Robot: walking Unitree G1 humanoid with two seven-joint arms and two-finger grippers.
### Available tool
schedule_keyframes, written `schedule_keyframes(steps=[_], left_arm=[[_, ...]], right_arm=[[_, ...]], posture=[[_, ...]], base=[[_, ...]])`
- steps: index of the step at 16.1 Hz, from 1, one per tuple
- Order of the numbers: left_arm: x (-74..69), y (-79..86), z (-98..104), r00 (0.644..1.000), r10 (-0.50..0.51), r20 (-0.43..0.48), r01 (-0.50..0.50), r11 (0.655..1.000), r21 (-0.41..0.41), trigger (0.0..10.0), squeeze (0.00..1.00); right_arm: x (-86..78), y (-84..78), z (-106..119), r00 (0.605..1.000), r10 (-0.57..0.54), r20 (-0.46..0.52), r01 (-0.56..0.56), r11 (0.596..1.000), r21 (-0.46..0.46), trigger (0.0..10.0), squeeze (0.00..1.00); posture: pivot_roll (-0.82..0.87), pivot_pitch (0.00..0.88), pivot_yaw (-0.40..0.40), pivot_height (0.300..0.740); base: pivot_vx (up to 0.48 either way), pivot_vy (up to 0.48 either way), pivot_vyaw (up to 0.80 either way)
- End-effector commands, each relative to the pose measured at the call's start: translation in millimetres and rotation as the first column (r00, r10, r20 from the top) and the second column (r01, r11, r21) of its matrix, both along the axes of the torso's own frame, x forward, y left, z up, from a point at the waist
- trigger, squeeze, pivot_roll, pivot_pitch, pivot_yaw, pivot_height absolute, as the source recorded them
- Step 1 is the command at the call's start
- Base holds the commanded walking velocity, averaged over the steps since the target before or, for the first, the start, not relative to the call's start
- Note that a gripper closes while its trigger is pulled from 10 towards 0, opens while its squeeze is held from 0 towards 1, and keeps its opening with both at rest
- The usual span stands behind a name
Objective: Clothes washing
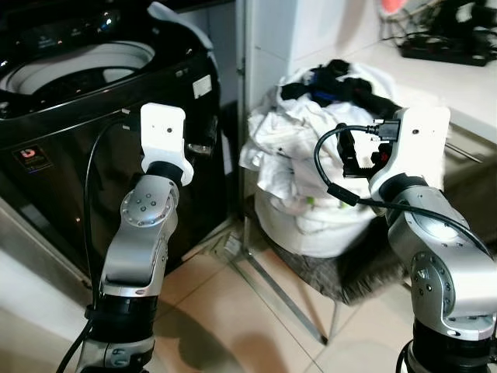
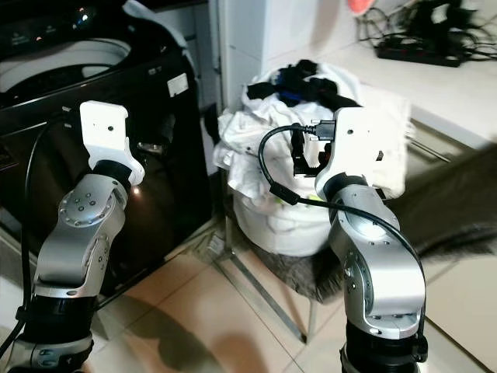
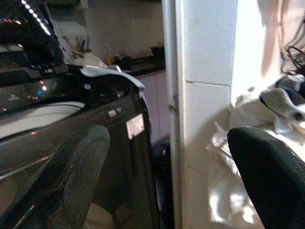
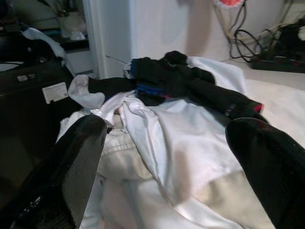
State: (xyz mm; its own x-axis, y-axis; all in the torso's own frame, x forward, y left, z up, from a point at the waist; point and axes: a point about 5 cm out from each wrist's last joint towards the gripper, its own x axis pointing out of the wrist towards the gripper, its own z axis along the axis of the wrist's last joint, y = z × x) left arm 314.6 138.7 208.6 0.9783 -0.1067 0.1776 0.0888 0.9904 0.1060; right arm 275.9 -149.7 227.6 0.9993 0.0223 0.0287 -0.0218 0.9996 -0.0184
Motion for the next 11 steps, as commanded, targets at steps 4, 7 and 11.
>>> schedule_keyframes(steps=[4, 7, 11], left_arm=[[1.1, -0.2, 2.6, 1.000, -0.002, -0.003, 0.002, 1.000, -0.031, 10.0, 0.00], [1.5, -2.4, 2.4, 0.999, -0.028, -0.018, 0.027, 0.997, -0.073, 10.0, 0.96], [4.4, -3.3, 3.3, 1.000, -0.022, -0.008, 0.022, 0.999, -0.042, 10.0, 0.85]], right_arm=[[-1.3, -6.5, 6.1, 0.998, -0.037, 0.041, 0.036, 0.999, 0.021, 10.0, 0.00], [-1.9, -9.2, 6.9, 0.997, -0.058, 0.045, 0.057, 0.998, 0.016, 10.0, 0.00], [-2.0, -12.6, 7.2, 0.995, -0.084, 0.049, 0.084, 0.996, 0.017, 10.0, 0.00]], posture=[[-0.02, 0.000, 0.017, 0.740], [-0.03, 0.000, 0.022, 0.740], [-0.04, 0.000, 0.034, 0.740]], base=[[0.359, 0.000, 0.00], [0.356, 0.000, 0.00], [0.357, 0.000, 0.00]])
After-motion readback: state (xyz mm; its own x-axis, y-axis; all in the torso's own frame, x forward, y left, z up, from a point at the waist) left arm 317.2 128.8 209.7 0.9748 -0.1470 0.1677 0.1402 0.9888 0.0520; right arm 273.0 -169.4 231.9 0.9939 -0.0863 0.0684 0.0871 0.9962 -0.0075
